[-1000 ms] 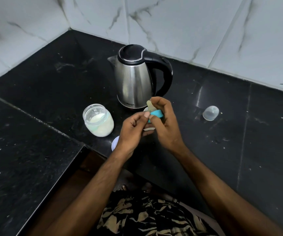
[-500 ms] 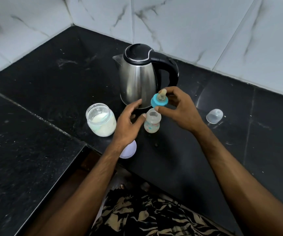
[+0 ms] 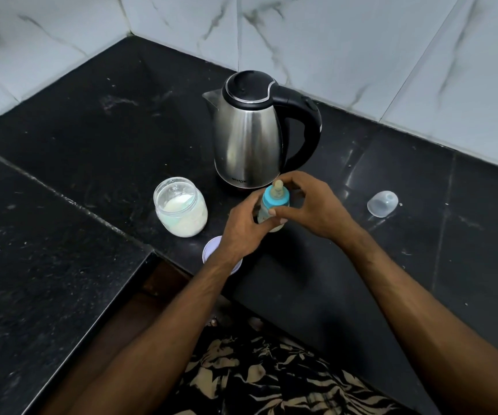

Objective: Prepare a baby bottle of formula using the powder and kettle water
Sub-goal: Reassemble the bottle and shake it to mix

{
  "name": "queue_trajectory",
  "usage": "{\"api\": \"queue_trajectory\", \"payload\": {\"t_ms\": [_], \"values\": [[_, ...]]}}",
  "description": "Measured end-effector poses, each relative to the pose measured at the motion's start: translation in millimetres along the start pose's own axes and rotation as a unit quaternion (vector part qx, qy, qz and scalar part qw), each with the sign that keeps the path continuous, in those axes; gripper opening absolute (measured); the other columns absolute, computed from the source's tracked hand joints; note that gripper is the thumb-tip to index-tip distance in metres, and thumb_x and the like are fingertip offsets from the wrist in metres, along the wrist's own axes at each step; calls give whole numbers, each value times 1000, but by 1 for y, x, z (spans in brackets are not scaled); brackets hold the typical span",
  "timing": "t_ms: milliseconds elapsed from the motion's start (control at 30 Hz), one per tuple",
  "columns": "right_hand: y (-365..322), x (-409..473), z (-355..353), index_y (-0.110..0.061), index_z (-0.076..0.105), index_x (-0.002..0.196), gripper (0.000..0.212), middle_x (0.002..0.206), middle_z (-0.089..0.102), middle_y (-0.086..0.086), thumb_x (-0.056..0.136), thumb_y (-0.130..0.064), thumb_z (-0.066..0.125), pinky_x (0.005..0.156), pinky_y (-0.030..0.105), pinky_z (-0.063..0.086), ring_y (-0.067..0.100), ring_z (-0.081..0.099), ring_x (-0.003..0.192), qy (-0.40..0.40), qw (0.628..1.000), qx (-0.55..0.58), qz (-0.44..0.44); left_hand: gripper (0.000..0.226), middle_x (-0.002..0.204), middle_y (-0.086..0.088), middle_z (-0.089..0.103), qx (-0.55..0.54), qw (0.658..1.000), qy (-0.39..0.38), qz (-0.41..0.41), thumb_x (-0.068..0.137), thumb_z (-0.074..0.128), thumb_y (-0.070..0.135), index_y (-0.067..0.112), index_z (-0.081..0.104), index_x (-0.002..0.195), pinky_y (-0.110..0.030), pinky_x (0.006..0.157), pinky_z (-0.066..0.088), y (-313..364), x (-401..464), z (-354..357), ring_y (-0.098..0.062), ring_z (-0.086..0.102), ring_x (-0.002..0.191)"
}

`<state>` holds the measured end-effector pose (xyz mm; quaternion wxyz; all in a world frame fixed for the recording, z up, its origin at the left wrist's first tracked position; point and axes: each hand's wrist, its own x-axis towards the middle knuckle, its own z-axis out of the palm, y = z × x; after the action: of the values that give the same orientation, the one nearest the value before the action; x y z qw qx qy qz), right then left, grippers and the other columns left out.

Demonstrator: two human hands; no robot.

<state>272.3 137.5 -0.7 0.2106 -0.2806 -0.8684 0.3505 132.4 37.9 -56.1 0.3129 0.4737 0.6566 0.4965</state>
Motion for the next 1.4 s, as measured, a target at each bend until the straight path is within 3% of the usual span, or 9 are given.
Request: {"api": "queue_trajectory", "payload": {"t_ms": [300,400,533,733,900,1033,1167,1300,1400], "values": [[3,-18,15,-17,68,106,60,98,59,-6,70,-66,70,70,8,37,3,52,86,99,987,-104,70,58,118,20,65,15,1000,-7,4,83,79,33,23,56,135,-27,99,51,-4,1,-2,4,61,113],[5,-19,6,-13,66,110,56,98,57,-4,74,-55,76,70,7,39,6,54,86,136,985,-78,69,59,122,12,68,4,1000,-7,4,80,82,28,23,57,133,-33,99,52,-5,2,-1,-3,63,114],[7,-9,1,-14,54,138,66,115,54,2,81,-36,79,79,5,38,4,50,97,1,998,-40,43,58,115,23,64,9,1000,-10,4,82,80,26,22,56,134,-16,96,48,-4,1,-1,7,60,112],[9,-13,19,-22,58,105,57,94,51,-11,65,-54,84,69,4,38,-4,48,81,84,992,-43,86,59,121,14,66,7,1000,-5,4,84,79,27,20,55,137,-19,96,50,-4,1,-1,3,61,115],[11,-10,8,-24,41,147,79,116,46,-4,80,-42,78,88,9,42,0,48,100,10,998,-5,55,58,119,19,64,16,1000,-11,7,84,78,30,22,55,136,-15,96,48,-3,1,-2,5,60,115],[8,-6,11,-20,61,122,54,106,55,-5,76,-38,82,79,16,43,0,51,90,33,999,-15,32,61,125,13,64,17,1000,-13,7,83,79,31,18,54,137,-15,95,49,-4,1,-2,4,60,115],[5,-7,25,-24,54,102,56,91,57,-17,65,-51,86,68,10,42,-4,54,82,92,992,12,83,59,123,17,62,26,1000,-9,8,85,78,23,18,53,138,-10,93,46,-5,1,-2,14,57,110],[7,-5,11,-26,43,141,77,104,53,-8,77,-59,70,80,16,45,2,51,91,18,998,-42,31,58,124,14,64,24,1000,-14,6,86,77,27,21,53,138,-15,95,48,-5,2,-3,3,60,115],[7,-3,2,-22,52,138,61,108,57,-4,83,-39,73,89,29,51,5,53,95,-26,998,-60,6,61,125,13,64,23,1000,-13,7,83,79,27,19,53,138,-16,97,49,-6,2,-2,2,60,115]]}}
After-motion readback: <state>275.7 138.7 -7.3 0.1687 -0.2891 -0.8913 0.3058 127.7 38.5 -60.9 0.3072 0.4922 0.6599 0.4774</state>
